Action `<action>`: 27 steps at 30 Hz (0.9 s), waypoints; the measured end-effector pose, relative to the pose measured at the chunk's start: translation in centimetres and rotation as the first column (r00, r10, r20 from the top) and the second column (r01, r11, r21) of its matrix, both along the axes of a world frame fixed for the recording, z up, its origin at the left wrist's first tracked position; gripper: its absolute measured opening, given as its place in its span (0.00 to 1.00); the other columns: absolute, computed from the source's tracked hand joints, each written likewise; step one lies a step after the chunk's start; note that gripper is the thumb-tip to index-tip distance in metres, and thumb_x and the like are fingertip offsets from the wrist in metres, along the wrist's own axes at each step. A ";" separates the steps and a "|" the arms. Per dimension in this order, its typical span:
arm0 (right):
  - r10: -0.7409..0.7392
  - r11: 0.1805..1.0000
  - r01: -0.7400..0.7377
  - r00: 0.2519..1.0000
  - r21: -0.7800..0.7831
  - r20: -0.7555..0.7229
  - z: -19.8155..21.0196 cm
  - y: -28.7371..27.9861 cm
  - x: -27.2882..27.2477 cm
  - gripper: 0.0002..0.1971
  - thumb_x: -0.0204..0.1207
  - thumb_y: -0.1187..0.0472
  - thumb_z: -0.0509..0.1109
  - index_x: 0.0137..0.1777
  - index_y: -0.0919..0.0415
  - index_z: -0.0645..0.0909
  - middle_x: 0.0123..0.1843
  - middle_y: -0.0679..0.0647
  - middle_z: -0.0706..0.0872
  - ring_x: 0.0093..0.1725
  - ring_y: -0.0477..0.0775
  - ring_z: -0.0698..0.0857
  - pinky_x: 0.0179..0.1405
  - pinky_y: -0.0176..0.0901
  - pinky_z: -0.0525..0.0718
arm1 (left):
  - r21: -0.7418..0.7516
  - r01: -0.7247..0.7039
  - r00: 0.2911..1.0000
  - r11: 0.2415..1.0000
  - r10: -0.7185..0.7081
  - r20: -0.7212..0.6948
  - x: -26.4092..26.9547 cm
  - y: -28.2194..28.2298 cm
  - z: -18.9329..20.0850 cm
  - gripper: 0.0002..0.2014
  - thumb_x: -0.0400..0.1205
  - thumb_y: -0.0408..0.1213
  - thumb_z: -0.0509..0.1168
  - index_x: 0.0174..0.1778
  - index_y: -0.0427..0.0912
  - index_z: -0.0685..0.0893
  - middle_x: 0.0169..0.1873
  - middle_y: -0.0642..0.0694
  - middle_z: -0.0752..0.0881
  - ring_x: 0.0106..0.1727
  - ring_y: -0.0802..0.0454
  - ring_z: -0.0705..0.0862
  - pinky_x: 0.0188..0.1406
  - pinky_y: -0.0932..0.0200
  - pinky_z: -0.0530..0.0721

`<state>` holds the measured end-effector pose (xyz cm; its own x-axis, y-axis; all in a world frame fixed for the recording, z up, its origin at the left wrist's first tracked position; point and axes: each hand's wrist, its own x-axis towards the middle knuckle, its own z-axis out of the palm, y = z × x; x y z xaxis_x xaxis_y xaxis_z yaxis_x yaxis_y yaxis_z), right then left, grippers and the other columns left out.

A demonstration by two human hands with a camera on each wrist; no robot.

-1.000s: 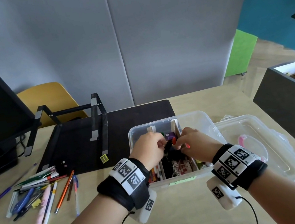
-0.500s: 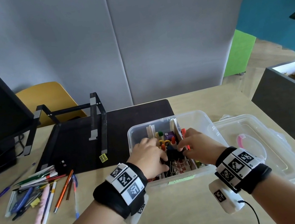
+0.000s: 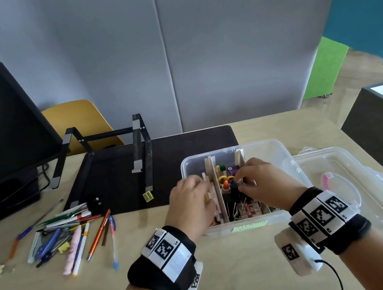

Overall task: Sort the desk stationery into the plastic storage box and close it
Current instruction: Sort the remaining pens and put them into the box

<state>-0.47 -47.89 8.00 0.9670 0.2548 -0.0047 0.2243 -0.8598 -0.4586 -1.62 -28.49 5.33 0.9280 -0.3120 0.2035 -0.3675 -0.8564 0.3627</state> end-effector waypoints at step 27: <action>-0.164 0.986 0.129 0.877 -0.107 -0.453 -9.8 22.3 -1.4 0.17 0.77 0.61 0.61 0.64 0.51 0.79 0.64 0.55 0.79 0.58 0.56 0.82 0.50 0.39 0.79 | 0.100 -0.383 0.818 0.918 0.388 -0.424 -2.7 28.0 -6.7 0.05 0.78 0.36 0.65 0.37 0.40 0.82 0.82 0.48 0.62 0.55 0.48 0.86 0.49 0.53 0.83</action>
